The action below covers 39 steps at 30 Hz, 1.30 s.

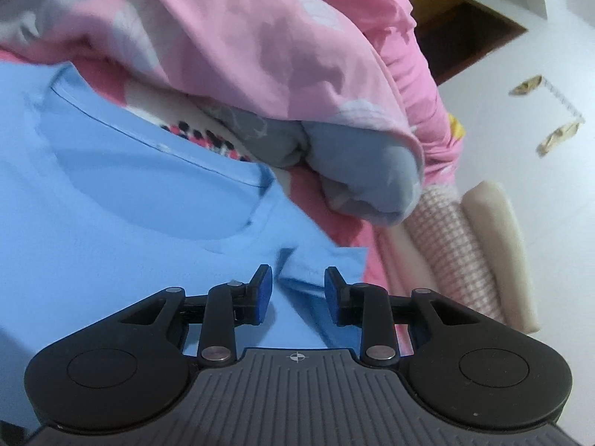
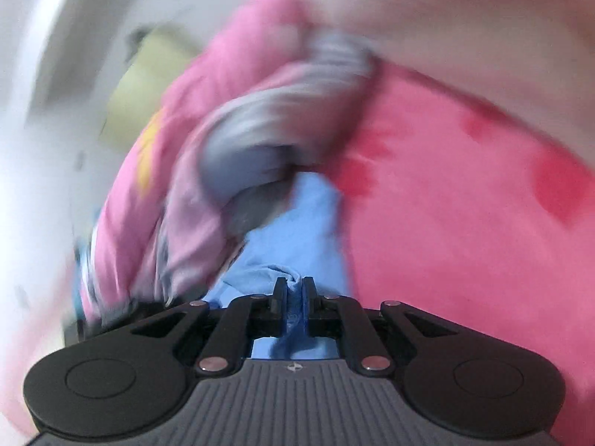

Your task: Fold clothes

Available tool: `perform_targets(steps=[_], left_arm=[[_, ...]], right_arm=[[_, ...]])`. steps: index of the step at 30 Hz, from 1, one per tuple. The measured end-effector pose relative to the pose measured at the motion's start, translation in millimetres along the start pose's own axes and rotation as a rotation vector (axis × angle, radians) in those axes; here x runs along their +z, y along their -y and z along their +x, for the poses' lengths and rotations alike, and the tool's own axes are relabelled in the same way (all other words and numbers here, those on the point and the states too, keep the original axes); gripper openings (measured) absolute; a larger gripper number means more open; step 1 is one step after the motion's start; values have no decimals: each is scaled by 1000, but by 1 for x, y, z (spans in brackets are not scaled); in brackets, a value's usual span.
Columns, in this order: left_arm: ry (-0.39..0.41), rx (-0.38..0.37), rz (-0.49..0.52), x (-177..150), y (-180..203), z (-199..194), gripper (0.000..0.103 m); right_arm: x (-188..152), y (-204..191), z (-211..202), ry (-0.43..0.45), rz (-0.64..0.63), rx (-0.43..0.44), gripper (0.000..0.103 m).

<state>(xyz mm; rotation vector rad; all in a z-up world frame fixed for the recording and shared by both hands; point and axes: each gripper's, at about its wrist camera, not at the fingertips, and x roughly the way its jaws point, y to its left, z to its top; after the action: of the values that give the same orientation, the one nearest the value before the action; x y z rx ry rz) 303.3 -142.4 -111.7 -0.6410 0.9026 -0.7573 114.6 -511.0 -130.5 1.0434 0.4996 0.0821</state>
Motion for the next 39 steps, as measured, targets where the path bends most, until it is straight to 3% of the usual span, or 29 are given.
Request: perform_targets(steps=[2,11,17,20,22,24,27,32,35,39], left_arm=[[-10,1,-9,-1,2,7,30],[-49,1,-145,7,-4,41,36],[-51,43,-68,24,22,63,41],[-70,118,-7,31,37,78,41],[-84,162,36,32,46,83,41],[-93,160,55,31,49,84,41],[-105,152,47,30,48,80,41],[-113,162,37,30,38,68,41],[-112,170,26,31,33,64,41],[-107,176,18,34,29,65,41]], right_arm=[[2,14,1,-1,83,25,7],[0,4,5,-12,11,5,7],[-2,1,5,-22,-24,-1,7],[-4,-5,3,-13,-60,-14,7],[-8,-22,1,-3,-176,-22,8],[-18,-49,0,5,-378,-38,7],[-47,-90,6,-19,-698,-46,7],[-104,-131,24,-86,-1122,-91,7],[-124,-136,30,-108,-1253,-124,7],[-126,-135,31,-113,-1267,-125,7]])
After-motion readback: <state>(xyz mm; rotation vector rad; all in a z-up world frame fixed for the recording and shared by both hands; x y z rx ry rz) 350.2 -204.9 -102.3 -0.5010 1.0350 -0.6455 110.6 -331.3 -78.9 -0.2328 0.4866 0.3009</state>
